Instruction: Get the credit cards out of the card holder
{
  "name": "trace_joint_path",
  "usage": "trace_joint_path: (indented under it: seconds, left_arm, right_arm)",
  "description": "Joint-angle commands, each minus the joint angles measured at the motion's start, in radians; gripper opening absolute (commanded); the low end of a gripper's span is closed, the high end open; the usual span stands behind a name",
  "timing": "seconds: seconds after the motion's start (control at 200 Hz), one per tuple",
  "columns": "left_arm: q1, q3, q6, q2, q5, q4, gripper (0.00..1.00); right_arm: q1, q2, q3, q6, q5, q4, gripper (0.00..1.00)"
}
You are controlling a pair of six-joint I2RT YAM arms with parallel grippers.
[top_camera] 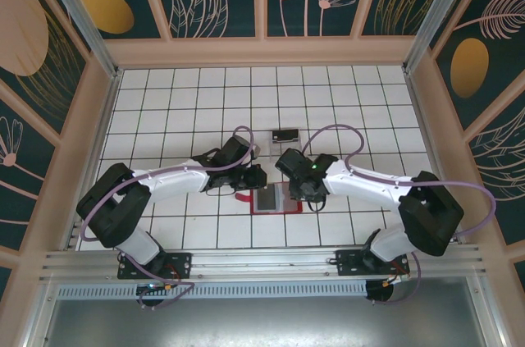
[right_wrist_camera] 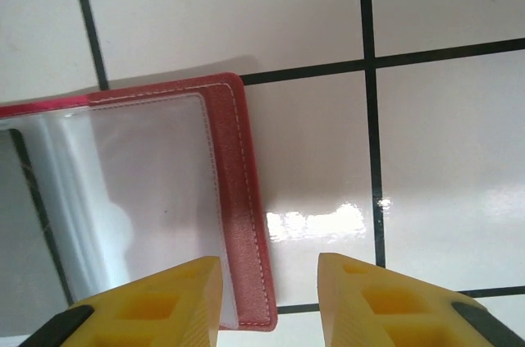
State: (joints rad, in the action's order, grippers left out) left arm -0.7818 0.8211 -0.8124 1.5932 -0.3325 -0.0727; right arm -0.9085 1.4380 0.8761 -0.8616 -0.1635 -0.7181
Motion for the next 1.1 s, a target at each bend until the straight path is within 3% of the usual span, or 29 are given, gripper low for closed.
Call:
trace_joint_path:
  seconds: [0.0, 0.145, 0.325, 0.731, 1.096]
  left_arm:
    - [-0.003, 0.009, 0.025, -0.001, 0.044, -0.054, 0.15]
    - [-0.003, -0.015, 0.024, -0.007, 0.056, -0.063, 0.14]
    - [-0.002, -0.034, 0.017, 0.003, 0.034, -0.058, 0.13]
    - [-0.027, -0.04, 0.037, 0.035, 0.024, -0.097, 0.11]
    - [-0.029, -0.032, 0.061, 0.066, 0.067, -0.143, 0.09]
  right_arm:
    - [0.013, -0.042, 0.018, 0.025, 0.053, 0.094, 0.37]
    - [0.032, -0.033, -0.033, 0.04, 0.242, 0.313, 0.35]
    - [0.067, 0.014, -0.09, 0.047, 0.388, 0.496, 0.28]
    - [0.123, 0.064, -0.197, 0.058, 0.498, 0.648, 0.22]
    - [0.131, 0.104, -0.236, 0.065, 0.521, 0.694, 0.2]
